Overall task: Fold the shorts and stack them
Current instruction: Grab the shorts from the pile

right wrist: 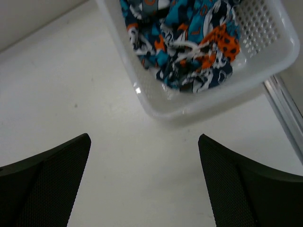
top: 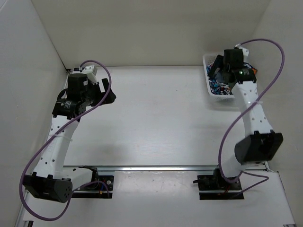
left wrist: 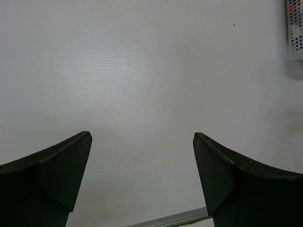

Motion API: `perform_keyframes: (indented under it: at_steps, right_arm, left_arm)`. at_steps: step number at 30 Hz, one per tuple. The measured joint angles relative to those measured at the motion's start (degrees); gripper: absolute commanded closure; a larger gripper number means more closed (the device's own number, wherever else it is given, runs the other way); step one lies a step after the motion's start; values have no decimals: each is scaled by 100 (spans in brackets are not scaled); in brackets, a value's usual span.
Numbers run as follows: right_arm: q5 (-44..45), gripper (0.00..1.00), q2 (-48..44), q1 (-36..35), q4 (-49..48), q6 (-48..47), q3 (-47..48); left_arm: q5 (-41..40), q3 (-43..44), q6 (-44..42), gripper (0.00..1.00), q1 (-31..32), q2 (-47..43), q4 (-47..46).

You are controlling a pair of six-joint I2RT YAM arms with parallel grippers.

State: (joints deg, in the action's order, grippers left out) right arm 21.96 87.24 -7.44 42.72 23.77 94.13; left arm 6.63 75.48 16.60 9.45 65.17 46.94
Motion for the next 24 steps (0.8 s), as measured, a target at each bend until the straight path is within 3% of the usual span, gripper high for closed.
perform_keyframes:
  at_steps: [7, 9, 14, 17, 19, 21, 24]
  right_arm:
    - [-557, 1, 2754, 1207, 267, 120, 2492]
    - [-588, 9, 3598, 1392, 361, 131, 3112]
    - [-710, 15, 5134, 1609, 693, 170, 4054]
    - [-780, 40, 5683, 1657, 702, 184, 4380]
    - [-824, 77, 5794, 1668, 693, 184, 4411]
    - [-866, 100, 5790, 1672, 667, 216, 4424]
    - [-909, 100, 5672, 1672, 584, 249, 4450]
  left_arm:
    - [-44, 24, -2, 0, 0, 369, 0]
    - [-81, 44, -2, 0, 0, 490, 0]
    - [-179, 111, 2, 0, 0, 863, 4]
    - [-291, 142, -9, 0, -2, 1117, 0]
    - [-380, 151, -22, 0, -2, 1259, 2]
    - [-461, 151, -26, 0, -2, 1399, 4]
    - [-483, 168, -24, 0, -2, 1515, 31]
